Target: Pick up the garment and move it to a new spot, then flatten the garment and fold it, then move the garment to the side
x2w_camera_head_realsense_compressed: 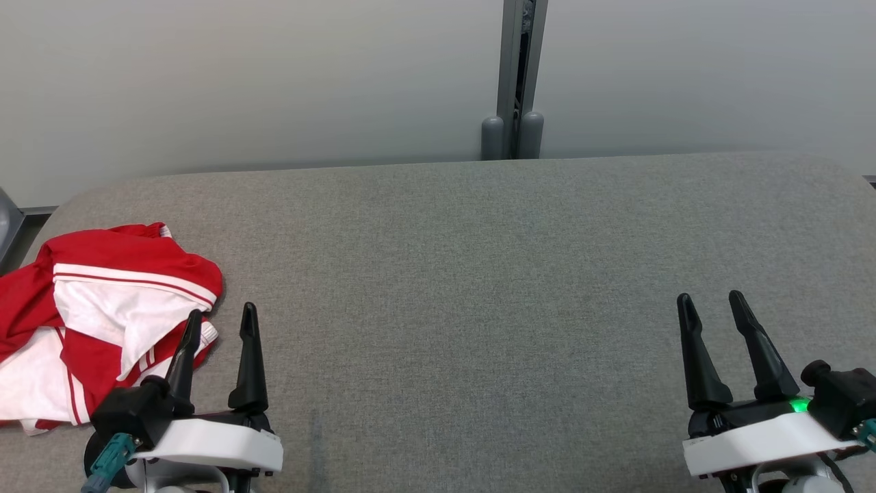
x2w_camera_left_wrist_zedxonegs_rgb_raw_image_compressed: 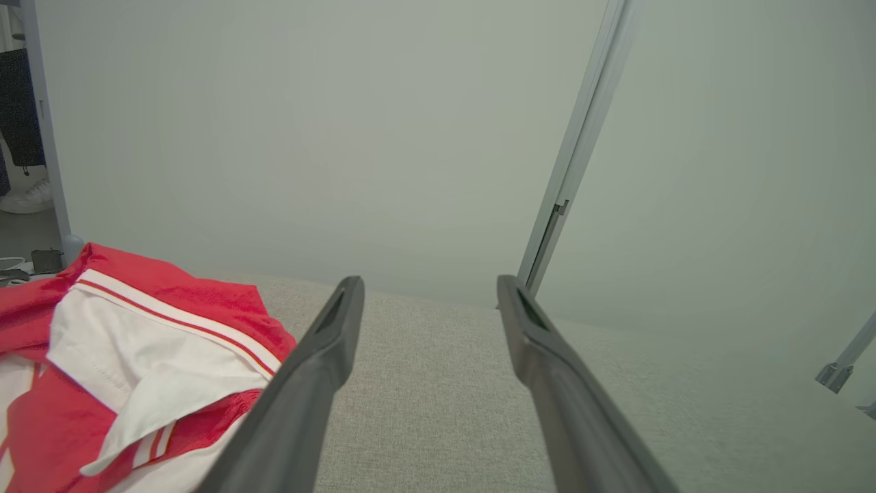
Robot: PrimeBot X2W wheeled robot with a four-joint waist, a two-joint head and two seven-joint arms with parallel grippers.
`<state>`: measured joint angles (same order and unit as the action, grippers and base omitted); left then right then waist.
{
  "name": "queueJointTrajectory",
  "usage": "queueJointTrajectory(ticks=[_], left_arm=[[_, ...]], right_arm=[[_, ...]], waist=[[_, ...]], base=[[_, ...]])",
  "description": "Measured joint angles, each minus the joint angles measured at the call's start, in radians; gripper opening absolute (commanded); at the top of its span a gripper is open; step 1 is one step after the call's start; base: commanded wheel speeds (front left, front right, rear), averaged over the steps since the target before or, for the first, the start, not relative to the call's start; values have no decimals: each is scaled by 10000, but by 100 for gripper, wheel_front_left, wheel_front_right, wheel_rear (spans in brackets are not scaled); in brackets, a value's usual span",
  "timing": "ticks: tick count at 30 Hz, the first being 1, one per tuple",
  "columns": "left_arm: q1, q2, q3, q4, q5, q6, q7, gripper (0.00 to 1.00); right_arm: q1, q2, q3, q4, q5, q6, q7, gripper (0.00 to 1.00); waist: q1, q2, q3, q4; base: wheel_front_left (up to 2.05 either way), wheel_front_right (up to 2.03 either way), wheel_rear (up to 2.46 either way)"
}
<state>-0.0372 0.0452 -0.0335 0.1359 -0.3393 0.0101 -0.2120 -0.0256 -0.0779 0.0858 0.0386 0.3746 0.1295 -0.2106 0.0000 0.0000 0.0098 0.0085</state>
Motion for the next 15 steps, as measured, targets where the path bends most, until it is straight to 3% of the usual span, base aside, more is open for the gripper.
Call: queueJointTrajectory(ticks=[15], left_arm=[[27, 13, -113, -121, 951, 144, -265, 100]], right_arm=[[50, -23, 90, -71, -968, 0, -270, 100]], waist=[[0, 0, 43, 6]], base=[[0, 0, 0]])
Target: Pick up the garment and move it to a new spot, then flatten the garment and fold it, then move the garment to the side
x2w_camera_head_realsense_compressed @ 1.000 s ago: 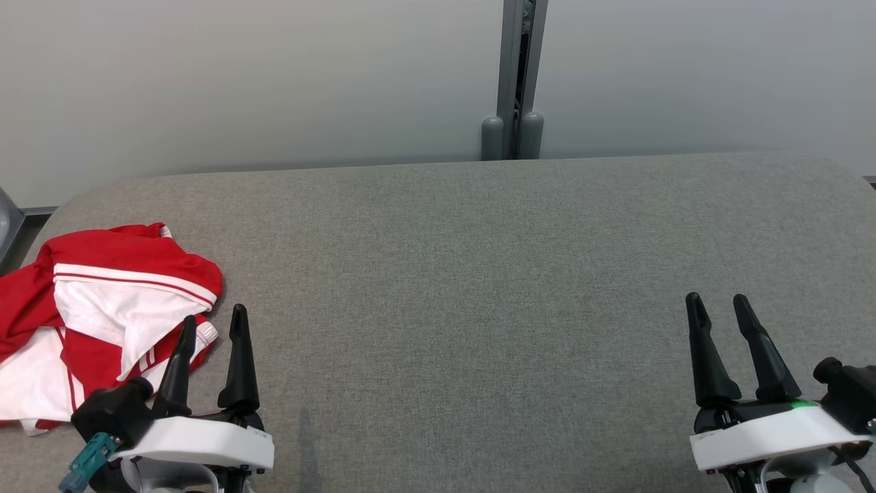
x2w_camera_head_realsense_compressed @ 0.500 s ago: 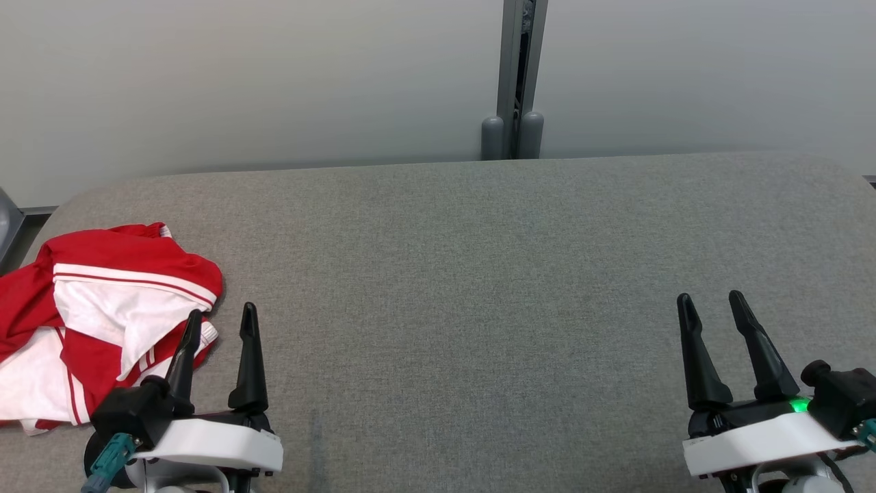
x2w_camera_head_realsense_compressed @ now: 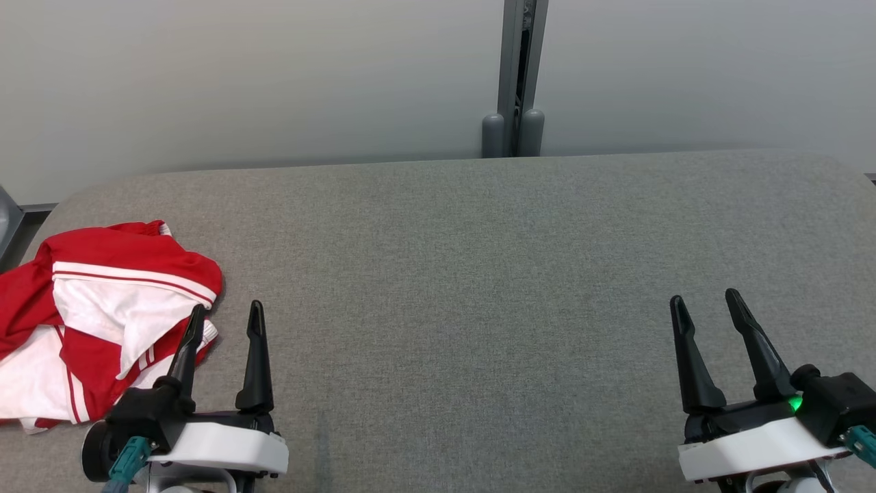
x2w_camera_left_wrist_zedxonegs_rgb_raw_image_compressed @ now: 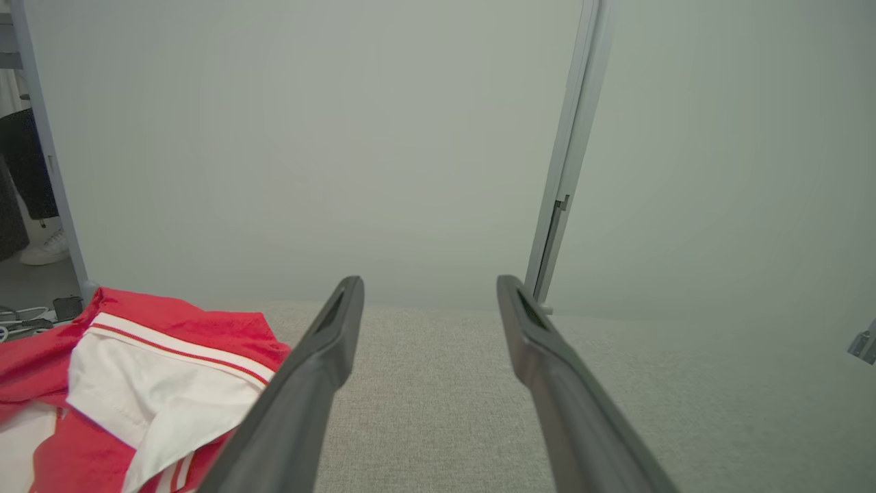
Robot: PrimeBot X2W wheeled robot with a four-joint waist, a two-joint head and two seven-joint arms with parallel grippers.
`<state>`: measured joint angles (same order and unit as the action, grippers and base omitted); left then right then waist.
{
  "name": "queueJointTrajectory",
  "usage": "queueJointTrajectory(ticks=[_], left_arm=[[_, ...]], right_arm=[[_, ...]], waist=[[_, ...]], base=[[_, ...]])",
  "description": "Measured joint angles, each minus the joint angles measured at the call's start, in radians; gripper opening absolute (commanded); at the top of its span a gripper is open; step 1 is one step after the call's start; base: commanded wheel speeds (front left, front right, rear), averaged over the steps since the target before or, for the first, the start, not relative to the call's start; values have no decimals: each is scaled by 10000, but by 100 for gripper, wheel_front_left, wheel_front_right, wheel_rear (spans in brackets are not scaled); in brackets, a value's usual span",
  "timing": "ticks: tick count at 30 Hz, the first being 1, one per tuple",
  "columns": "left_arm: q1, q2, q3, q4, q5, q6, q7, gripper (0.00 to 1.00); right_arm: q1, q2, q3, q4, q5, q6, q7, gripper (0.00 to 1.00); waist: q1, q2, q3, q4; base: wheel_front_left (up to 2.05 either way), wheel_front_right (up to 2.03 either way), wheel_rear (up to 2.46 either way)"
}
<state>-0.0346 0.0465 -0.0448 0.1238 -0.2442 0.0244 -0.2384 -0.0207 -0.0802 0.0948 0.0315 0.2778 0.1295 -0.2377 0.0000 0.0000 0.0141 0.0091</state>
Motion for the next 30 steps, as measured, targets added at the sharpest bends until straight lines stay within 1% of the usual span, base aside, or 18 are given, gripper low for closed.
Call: queueJointTrajectory(ticks=[13, 30], left_arm=[[62, 10, -100, -121, 861, 113, -257, 100], [60, 12, -107, -102, 857, 117, -259, 100]], right_arm=[[12, -23, 107, -157, -913, 2, -234, 100], [20, -21, 115, -148, -890, 2, -238, 100]], waist=[[0, 0, 34, 26], [0, 0, 69, 43]], base=[[0, 0, 0], [0, 0, 0]])
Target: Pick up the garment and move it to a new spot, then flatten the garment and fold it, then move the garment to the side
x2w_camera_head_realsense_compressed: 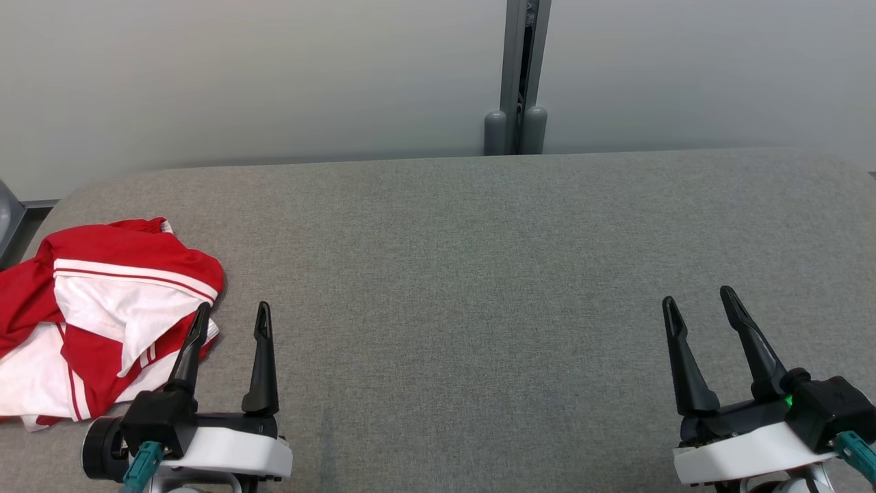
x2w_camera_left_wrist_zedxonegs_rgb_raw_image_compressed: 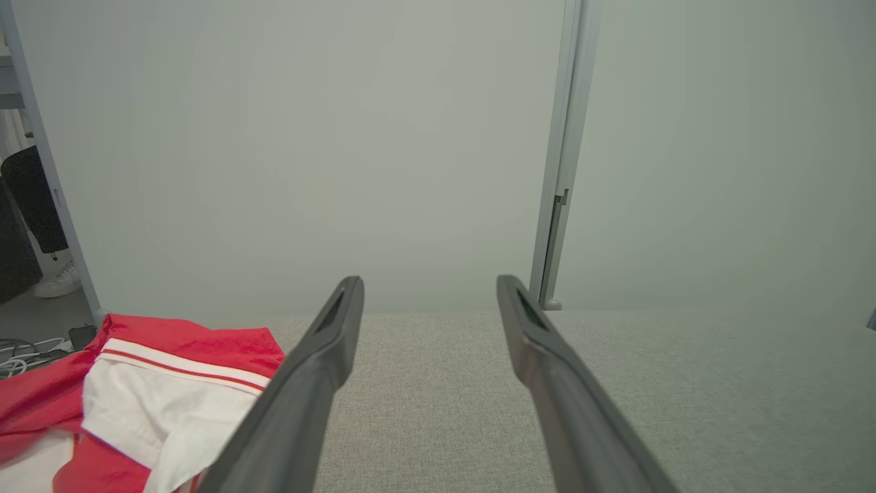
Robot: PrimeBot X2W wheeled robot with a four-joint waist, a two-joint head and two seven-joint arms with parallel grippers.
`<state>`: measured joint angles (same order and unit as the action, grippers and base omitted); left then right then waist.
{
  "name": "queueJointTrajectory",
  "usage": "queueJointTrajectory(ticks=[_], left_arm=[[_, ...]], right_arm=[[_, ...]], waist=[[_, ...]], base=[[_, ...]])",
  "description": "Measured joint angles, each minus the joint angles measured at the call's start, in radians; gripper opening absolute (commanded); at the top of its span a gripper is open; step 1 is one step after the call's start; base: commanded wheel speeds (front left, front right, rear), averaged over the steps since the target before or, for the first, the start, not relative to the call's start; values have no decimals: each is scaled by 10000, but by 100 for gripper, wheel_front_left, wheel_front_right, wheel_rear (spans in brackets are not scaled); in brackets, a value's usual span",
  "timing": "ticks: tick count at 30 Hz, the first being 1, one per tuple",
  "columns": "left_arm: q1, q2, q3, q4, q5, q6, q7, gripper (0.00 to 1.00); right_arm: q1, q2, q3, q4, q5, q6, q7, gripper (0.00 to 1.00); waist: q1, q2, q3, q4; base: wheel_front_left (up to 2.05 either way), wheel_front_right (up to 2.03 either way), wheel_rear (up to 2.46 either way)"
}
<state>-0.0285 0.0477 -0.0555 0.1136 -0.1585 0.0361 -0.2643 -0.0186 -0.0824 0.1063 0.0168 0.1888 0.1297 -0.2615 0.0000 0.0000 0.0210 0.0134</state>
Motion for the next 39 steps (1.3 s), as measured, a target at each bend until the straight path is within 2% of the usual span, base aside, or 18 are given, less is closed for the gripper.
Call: queueJointTrajectory(ticks=[13, 20, 27, 39], left_arm=[[-4, 0, 13, 48, -17, 0, 0, 100], [-29, 2, 63, 115, -19, -48, 0, 100], [-74, 0, 242, 165, -19, -35, 0, 100], [-172, 10, 823, 339, -105, 2, 0, 100]], right_arm=[[1, -12, 27, 27, 42, 0, 0, 100], [15, -4, 38, 10, 121, 0, -2, 100], [29, 27, 84, 25, 324, 0, -2, 100], [27, 69, 232, 88, 545, 0, -2, 100]], waist=[[0, 0, -33, 57], [0, 0, -12, 329], [0, 0, 28, 901], [0, 0, 103, 2273]], base=[[0, 0, 0], [0, 0, 0], [0, 0, 0], [0, 0, 0]])
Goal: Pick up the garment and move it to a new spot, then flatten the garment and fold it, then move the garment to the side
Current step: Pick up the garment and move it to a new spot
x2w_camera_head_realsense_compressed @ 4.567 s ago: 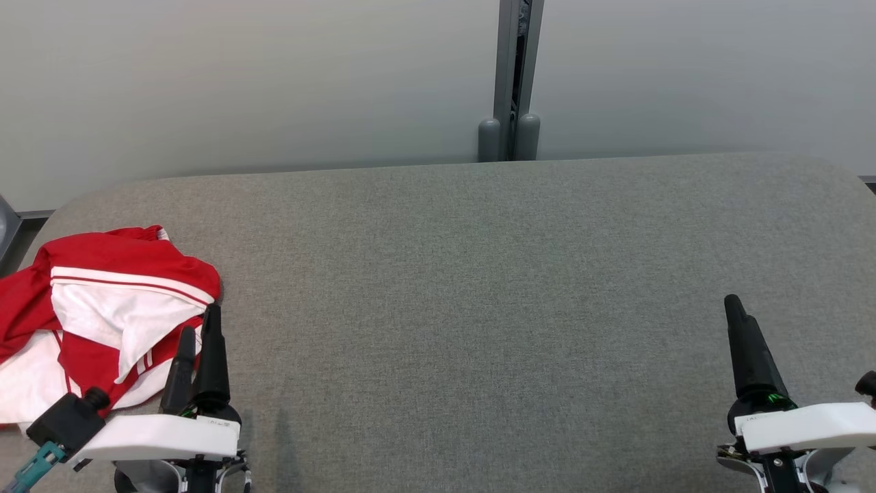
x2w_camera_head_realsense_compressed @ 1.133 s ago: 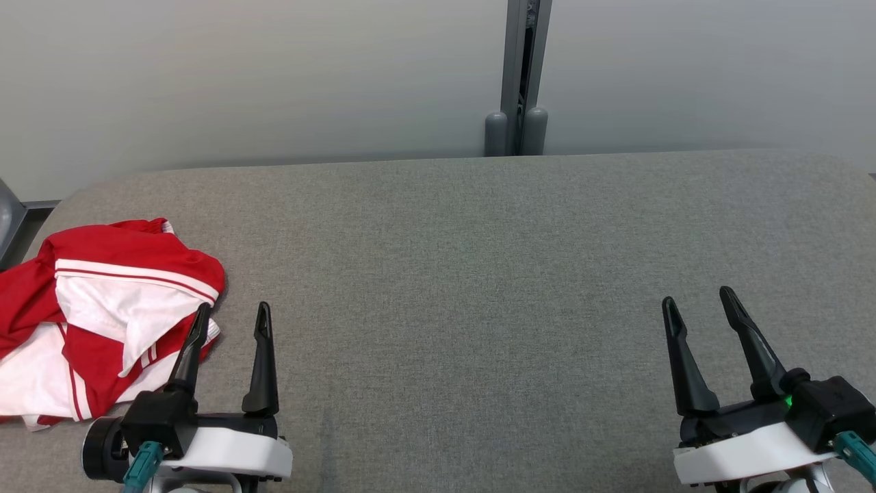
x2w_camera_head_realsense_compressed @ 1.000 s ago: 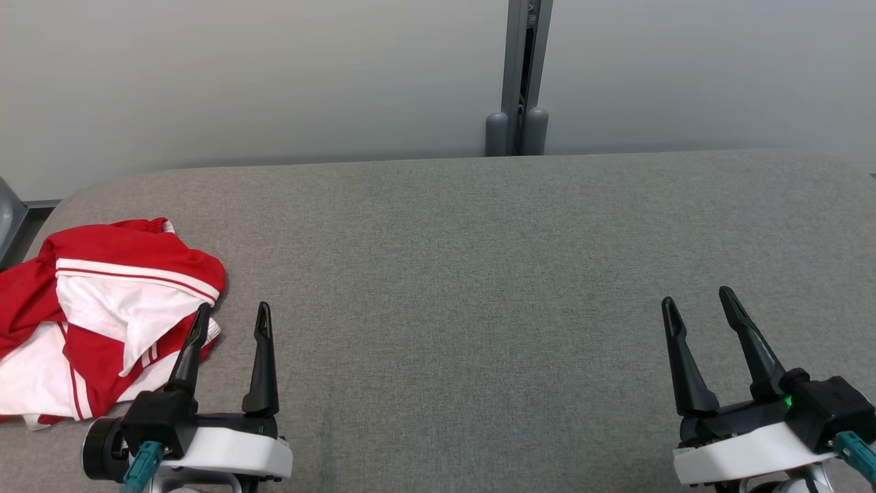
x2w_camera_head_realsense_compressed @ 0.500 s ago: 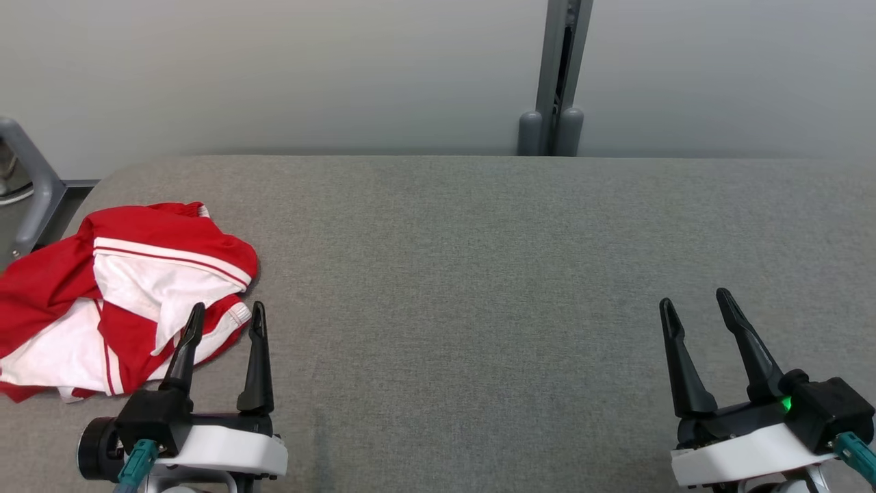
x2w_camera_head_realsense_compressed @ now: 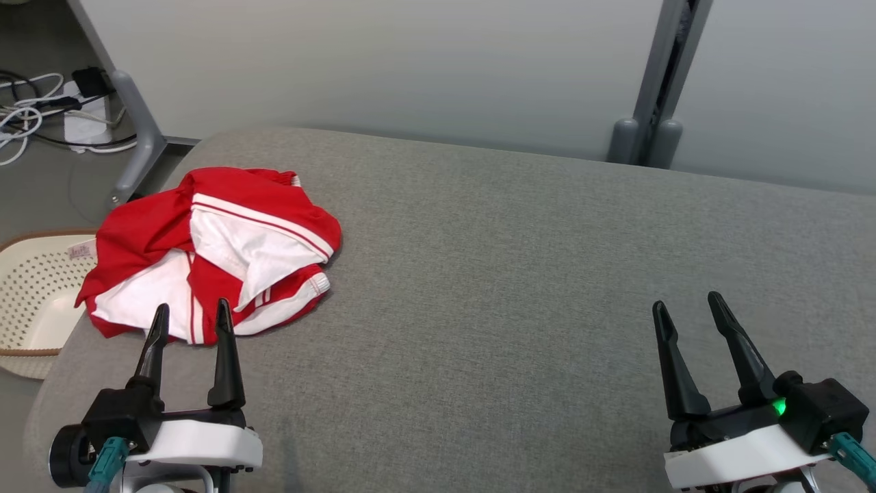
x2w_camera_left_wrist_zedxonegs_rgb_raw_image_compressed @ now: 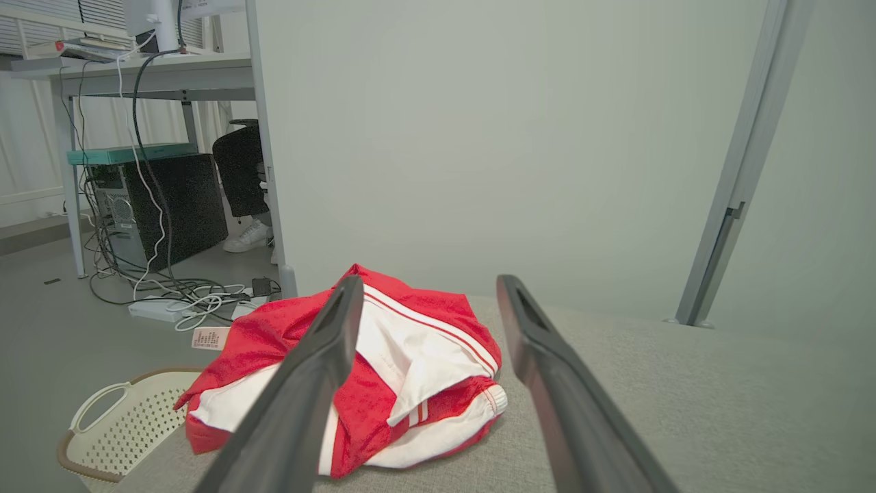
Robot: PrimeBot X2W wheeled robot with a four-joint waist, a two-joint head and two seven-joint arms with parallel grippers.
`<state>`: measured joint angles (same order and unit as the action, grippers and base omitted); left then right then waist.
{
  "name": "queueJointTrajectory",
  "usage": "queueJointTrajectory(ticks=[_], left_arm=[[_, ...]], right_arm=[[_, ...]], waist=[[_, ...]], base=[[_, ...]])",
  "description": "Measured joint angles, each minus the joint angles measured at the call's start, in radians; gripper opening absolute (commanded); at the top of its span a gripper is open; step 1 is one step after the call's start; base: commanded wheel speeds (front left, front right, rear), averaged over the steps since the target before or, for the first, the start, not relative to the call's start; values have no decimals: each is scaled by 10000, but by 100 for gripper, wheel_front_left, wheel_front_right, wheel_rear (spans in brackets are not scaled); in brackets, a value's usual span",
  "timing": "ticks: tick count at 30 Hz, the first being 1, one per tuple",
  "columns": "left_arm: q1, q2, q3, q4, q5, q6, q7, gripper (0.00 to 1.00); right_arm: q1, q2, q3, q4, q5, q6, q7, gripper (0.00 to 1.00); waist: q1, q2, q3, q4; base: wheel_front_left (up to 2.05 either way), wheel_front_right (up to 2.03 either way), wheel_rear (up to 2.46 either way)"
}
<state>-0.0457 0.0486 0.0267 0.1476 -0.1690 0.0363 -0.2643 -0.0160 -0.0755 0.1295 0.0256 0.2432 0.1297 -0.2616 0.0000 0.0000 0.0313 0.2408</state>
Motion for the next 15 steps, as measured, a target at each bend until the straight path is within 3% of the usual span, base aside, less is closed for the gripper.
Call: queueJointTrajectory(ticks=[15], left_arm=[[1, -4, 10, 261, -211, 115, 0, 100]], right_arm=[[-57, -178, 295, 105, 165, 0, 0, 100]], waist=[[0, 0, 37, 1389]], base=[[0, 0, 0]])
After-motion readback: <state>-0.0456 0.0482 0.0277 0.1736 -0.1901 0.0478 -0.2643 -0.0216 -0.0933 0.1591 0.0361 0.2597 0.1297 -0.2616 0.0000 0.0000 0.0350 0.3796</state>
